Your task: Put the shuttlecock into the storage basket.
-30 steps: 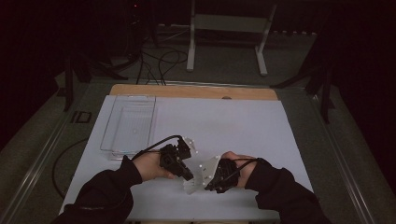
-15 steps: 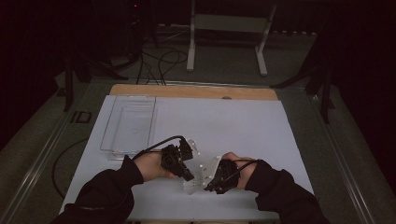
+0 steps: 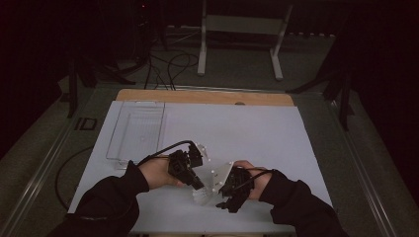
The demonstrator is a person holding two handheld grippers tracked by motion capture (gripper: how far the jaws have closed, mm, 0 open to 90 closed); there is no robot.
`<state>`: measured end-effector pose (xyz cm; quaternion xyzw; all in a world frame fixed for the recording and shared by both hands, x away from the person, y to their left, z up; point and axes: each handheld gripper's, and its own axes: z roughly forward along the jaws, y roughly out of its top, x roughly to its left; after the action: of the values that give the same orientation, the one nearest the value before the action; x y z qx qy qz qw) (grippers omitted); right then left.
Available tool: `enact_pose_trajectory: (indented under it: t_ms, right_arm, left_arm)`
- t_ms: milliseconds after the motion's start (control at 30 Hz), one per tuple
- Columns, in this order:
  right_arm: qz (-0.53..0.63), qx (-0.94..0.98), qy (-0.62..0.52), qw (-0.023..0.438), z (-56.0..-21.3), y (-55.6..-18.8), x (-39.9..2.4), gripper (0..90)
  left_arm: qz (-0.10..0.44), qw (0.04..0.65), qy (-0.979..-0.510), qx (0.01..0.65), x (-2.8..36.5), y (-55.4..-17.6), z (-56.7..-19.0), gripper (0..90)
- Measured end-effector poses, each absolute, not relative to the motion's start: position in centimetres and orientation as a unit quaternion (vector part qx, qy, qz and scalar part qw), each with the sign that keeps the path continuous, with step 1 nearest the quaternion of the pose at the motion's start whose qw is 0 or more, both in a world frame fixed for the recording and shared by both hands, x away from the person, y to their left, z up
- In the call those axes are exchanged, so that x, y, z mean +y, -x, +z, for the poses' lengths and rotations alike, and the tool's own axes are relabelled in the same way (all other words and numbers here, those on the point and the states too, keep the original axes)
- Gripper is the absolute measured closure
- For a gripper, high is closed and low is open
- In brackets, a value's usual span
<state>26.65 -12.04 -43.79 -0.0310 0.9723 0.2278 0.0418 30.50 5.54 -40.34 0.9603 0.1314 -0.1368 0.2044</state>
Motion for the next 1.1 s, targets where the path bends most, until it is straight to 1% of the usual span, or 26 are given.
enact_pose_trajectory:
  t_ms: [100, 200, 433, 733, 933, 1100]
  right_arm:
    - [0.240, 0.970, 0.020, 0.043, -43.8, -26.8, -12.4, 10.4]
    - [0.250, 0.967, 0.014, 0.045, -43.8, -27.0, -12.8, 9.7]
    - [0.293, 0.955, -0.003, 0.042, -44.0, -27.5, -14.4, 9.4]
    - [0.334, 0.940, -0.053, 0.047, -45.4, -28.0, -17.0, 9.4]
    - [0.346, 0.934, -0.083, 0.040, -46.5, -28.3, -18.7, 9.4]
    - [0.350, 0.930, -0.101, 0.045, -47.0, -28.3, -19.9, 9.5]
  left_arm:
    - [-0.133, 0.205, -0.960, 0.135, 5.9, -30.6, -40.1, 90.0]
    - [-0.133, 0.206, -0.959, 0.138, 6.2, -30.7, -40.0, 90.0]
    - [-0.128, 0.209, -0.958, 0.149, 7.3, -31.0, -39.6, 90.0]
    - [-0.113, 0.220, -0.954, 0.171, 9.4, -31.5, -38.6, 90.0]
    - [-0.100, 0.224, -0.953, 0.180, 10.7, -32.0, -37.8, 90.0]
    - [-0.088, 0.229, -0.949, 0.196, 11.9, -32.4, -37.3, 90.0]
